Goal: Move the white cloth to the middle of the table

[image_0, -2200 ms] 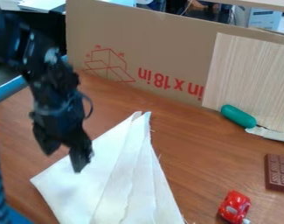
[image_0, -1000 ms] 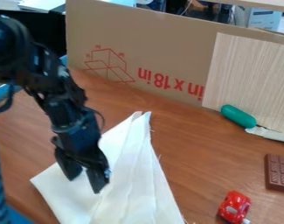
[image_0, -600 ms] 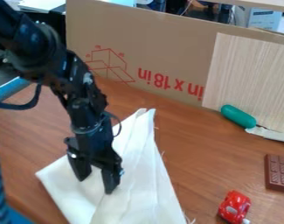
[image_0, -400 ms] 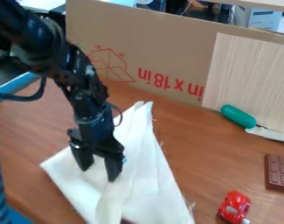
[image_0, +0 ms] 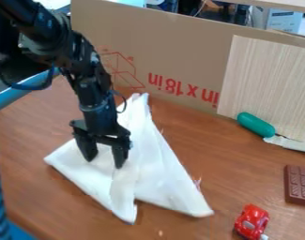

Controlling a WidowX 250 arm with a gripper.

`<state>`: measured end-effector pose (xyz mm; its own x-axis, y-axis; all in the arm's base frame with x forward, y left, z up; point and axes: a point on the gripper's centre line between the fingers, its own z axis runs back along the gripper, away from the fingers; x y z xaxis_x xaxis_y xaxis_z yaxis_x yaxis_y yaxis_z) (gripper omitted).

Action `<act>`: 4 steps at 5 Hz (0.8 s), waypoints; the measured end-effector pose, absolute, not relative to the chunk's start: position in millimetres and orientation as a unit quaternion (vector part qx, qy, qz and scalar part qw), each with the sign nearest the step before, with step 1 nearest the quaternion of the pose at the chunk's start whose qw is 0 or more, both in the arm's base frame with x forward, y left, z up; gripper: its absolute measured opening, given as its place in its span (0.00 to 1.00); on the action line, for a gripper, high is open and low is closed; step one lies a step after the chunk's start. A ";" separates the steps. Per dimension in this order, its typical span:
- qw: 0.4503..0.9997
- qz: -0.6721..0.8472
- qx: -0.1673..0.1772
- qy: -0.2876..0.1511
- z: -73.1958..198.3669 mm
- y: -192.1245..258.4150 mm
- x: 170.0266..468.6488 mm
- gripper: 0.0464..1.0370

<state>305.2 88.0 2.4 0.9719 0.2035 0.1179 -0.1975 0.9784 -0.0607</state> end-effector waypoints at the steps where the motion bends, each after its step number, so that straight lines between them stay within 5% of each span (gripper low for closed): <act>1: 0.989 0.128 -0.034 -0.060 5.4 99.3 318.2 0.96; 4: 0.975 0.204 -0.058 -0.073 24.3 132.6 373.8 0.96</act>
<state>373.8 132.6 24.3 0.9061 0.4061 0.1190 -0.3891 0.9101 -0.1427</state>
